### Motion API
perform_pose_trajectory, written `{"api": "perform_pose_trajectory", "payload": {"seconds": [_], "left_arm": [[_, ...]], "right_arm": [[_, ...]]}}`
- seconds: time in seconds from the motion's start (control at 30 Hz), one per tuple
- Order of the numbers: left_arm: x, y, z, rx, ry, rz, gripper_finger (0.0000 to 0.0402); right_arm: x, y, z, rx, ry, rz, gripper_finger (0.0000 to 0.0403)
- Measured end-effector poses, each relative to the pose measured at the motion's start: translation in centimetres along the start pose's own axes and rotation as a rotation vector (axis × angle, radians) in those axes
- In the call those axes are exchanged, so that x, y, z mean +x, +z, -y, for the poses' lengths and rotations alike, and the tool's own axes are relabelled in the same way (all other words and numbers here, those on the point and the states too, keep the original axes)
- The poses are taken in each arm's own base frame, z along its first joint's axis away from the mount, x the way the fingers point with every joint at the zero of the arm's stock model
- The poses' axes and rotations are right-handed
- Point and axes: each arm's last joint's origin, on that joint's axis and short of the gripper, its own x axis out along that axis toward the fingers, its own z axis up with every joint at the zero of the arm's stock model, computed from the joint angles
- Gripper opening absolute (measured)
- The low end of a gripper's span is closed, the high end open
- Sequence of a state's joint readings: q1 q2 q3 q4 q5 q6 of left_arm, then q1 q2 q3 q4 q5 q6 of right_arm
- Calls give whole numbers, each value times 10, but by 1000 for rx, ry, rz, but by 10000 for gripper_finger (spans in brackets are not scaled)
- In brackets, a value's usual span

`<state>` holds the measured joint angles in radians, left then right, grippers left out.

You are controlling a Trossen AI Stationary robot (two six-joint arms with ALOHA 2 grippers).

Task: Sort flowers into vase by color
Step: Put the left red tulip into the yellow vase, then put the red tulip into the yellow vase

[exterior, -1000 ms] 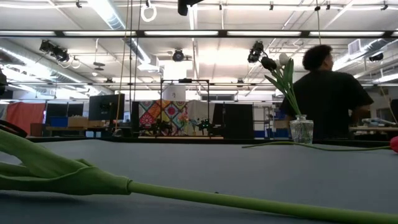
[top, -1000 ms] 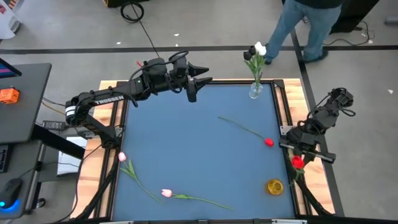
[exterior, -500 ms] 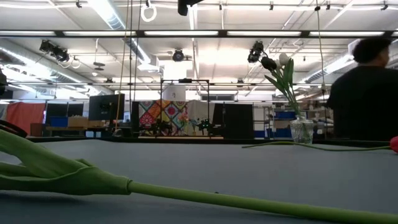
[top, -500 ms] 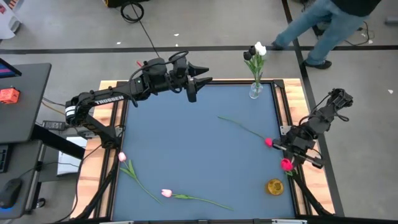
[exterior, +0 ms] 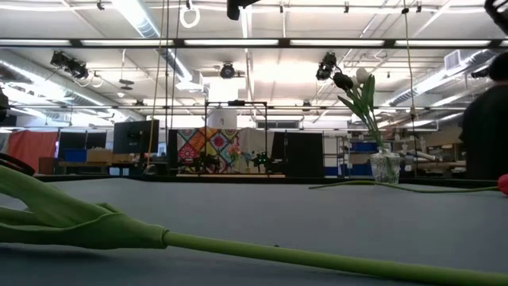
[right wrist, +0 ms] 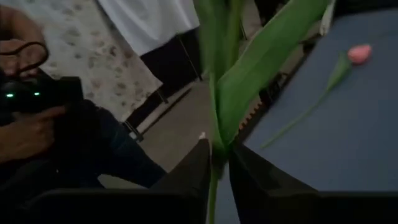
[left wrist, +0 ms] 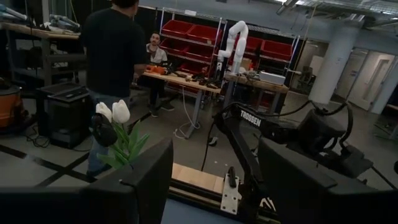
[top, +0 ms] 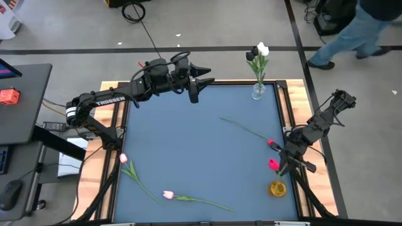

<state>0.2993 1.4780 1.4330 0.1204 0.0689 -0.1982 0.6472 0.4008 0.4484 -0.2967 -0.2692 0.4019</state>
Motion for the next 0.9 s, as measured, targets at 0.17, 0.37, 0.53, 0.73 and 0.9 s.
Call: {"api": "perform_pose_trajectory", "payload": {"seconds": [0.17,0.37,0.53,0.73,0.9], "left_arm": [[0,0,0,0,0,0,240],[0,0,0,0,0,0,240],[0,0,0,0,0,0,240],[0,0,0,0,0,0,240],[0,0,0,0,0,0,240]], "right_arm": [[0,-6,3,81,-35,-58,83],[-3,-12,4,294,-90,-128,88],[-15,-9,3,423,-239,-173,87],[-29,2,-1,427,-414,-110,87],[-35,13,-3,458,-472,-12,87]]}}
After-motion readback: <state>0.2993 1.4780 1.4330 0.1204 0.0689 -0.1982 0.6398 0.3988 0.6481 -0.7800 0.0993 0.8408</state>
